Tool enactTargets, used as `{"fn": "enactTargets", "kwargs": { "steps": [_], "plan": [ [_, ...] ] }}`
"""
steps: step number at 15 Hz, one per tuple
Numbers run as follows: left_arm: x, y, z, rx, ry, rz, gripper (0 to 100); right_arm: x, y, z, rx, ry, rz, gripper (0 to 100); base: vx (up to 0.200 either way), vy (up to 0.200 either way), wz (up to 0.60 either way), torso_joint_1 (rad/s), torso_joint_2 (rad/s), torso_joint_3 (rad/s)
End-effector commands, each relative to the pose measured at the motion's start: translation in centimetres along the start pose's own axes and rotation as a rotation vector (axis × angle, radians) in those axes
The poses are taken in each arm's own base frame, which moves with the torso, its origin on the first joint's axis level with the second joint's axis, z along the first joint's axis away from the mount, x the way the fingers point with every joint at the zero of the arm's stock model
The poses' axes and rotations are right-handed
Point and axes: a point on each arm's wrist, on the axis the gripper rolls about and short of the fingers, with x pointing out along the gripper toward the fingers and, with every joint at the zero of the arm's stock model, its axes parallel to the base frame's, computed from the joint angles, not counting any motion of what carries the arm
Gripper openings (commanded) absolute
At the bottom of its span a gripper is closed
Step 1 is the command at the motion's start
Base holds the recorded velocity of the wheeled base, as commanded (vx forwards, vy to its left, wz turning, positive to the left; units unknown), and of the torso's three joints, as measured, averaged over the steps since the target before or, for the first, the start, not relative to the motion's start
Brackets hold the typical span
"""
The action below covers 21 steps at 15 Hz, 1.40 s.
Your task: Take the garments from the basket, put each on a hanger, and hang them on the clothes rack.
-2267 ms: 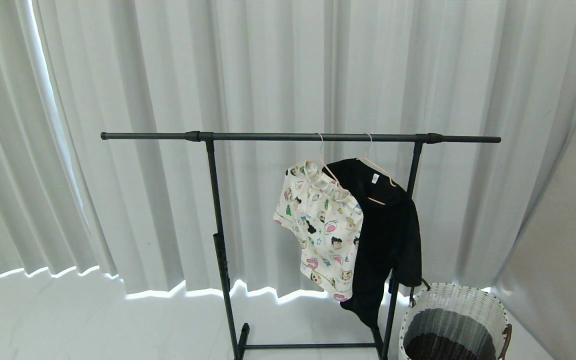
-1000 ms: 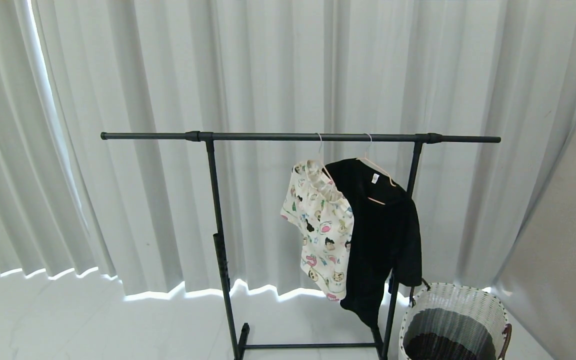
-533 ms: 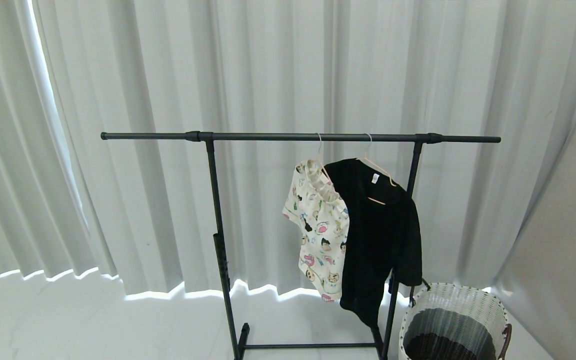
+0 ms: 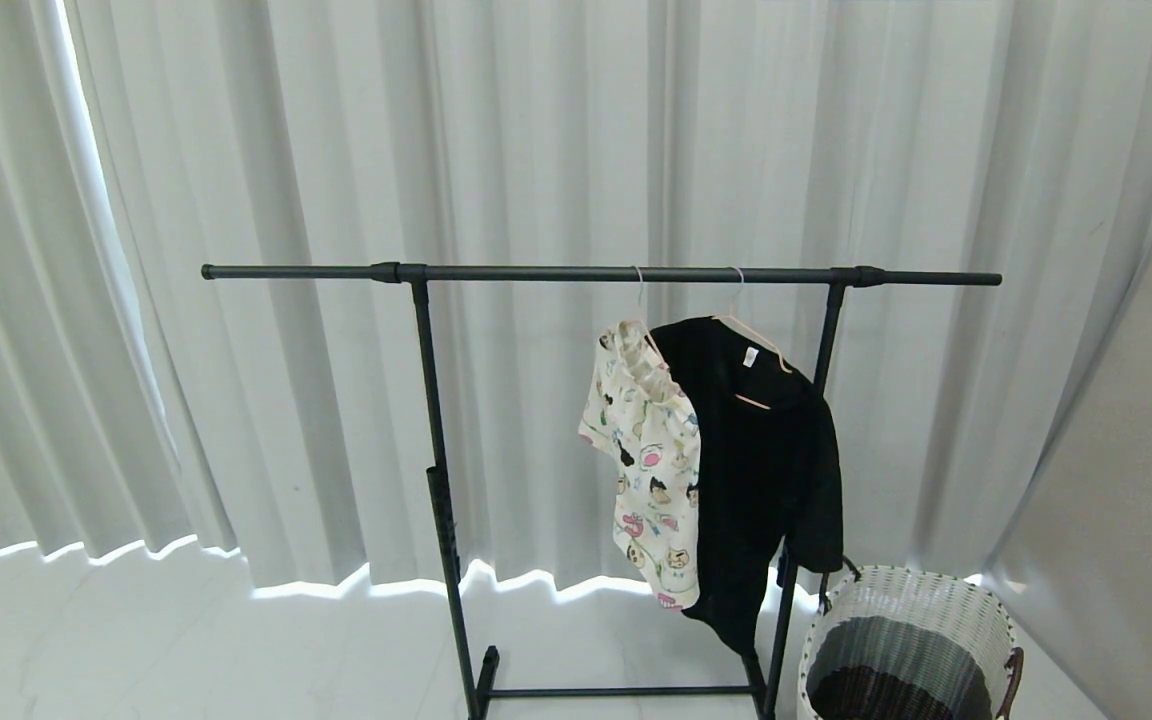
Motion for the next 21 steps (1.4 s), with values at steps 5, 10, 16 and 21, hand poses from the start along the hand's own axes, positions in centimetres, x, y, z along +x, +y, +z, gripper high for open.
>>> {"fn": "enactTargets", "kwargs": {
  "steps": [5,10,16,21],
  "plan": [
    [-0.4,0.06,-0.17,-0.035,-0.057,-0.034,100,-0.02,0.25,-0.49,0.058,0.045,0.097,100,0.0,0.0,0.0,0.0,0.0,0.0],
    [-0.4,0.07,-0.17,-0.061,-0.056,-0.031,100,-0.02,0.2,-0.51,0.055,0.048,0.075,100,0.0,0.0,0.0,0.0,0.0,0.0],
    [-0.4,0.07,-0.17,-0.061,-0.056,-0.031,100,-0.02,0.2,-0.54,0.042,0.051,0.065,100,0.0,0.0,0.0,0.0,0.0,0.0],
    [-0.4,0.07,-0.17,-0.061,-0.056,-0.031,100,-0.02,0.2,-0.54,0.056,0.051,0.066,100,0.0,0.0,0.0,0.0,0.0,0.0]
  ]
}}
